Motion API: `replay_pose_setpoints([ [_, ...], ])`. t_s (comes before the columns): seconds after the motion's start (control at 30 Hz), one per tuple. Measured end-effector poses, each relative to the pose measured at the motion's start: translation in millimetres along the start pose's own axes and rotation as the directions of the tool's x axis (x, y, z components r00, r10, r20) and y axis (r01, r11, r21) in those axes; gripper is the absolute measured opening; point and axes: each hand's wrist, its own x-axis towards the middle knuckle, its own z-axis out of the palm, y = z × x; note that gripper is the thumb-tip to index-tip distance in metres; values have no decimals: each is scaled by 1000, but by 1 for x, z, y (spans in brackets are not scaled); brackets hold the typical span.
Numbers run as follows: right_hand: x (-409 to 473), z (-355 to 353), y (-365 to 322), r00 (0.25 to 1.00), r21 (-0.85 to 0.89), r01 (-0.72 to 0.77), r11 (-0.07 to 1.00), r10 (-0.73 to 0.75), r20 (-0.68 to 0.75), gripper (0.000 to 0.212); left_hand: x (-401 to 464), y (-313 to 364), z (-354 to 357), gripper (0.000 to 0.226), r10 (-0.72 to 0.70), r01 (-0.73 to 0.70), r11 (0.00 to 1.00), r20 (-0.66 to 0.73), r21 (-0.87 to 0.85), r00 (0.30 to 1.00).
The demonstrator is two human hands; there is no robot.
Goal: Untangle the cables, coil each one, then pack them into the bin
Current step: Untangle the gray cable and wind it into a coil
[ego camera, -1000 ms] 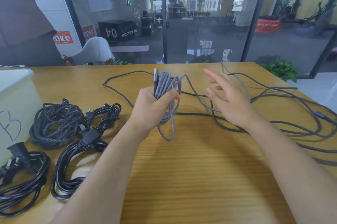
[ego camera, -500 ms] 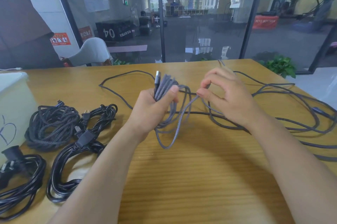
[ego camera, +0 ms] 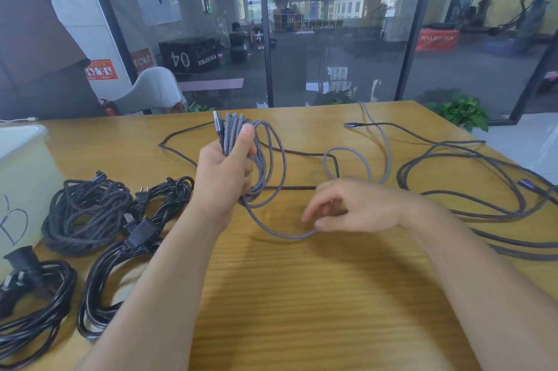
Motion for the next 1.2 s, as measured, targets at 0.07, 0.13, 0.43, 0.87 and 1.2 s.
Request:
replay_pose_setpoints([
  [0.07, 5, 8, -10, 997, 57, 30, 998, -34, 66, 12, 0, 1, -1, 39, 2, -2, 1000, 3, -14, 1000],
  [0.13, 5, 6, -11, 995, 47, 4, 999, -9, 95, 15, -1, 3, -2, 39, 3, -2, 999, 25, -34, 1000],
  [0.43, -20, -33, 37, 919, -87, -324, 942, 292, -266, 28, -2, 10, -7, 39, -23, 32, 998, 156, -56, 987],
  [0.87, 11, -9, -11, 633, 346, -239, 907, 416, -653, 23, -12, 7, 13, 39, -90, 59, 993, 320, 105, 943],
  [1.2, 11, -3, -29, 721, 869, 276, 410, 510, -469, 25, -18, -8, 36, 31, 32, -111, 940, 240, 322, 970],
])
